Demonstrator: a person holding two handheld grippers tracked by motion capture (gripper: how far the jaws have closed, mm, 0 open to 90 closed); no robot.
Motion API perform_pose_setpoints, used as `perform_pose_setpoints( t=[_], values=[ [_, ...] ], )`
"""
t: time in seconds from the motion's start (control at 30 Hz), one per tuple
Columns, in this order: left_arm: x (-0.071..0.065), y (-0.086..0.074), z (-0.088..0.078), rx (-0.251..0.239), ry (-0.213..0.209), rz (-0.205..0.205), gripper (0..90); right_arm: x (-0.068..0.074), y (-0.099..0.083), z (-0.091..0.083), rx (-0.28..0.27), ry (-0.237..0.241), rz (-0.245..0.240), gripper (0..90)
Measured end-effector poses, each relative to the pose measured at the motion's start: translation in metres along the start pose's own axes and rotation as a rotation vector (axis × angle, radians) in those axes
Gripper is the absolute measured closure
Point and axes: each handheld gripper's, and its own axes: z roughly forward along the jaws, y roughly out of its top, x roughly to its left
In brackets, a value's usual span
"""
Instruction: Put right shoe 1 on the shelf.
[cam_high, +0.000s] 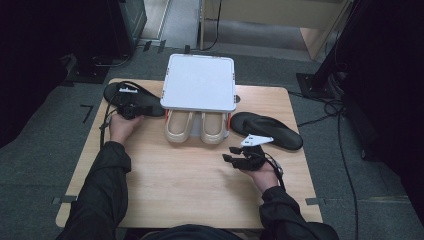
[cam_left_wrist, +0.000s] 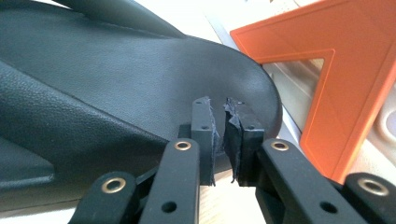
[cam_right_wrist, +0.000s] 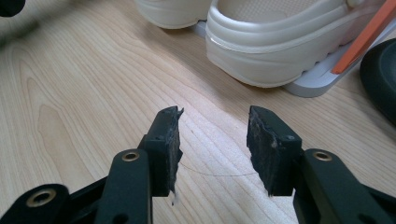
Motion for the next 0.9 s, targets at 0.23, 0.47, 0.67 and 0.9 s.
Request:
perform_pose_setpoints(
  t=[0.23, 0.47, 0.67, 0.9],
  values=[
    [0.004, -0.003, -0.006, 0.025, -0.006, -0.014, 90.0, -0.001, 0.000, -0.001, 0.002, -0.003, 0.000, 54.7],
    [0.007, -0.007, -0.013, 0.041, -0.022, -0.015, 90.0, -0.001, 0.003, 0.003, 0.003, 0.002, -0.007, 54.7],
    [0.011, -0.014, -0.023, 0.047, -0.029, -0.018, 90.0, 0.000, 0.007, 0.008, 0.008, 0.017, -0.021, 54.7],
    [0.016, -0.023, -0.034, 0.050, -0.039, -0.045, 90.0, 0.002, 0.011, 0.013, 0.012, 0.034, -0.036, 54.7]
  ],
)
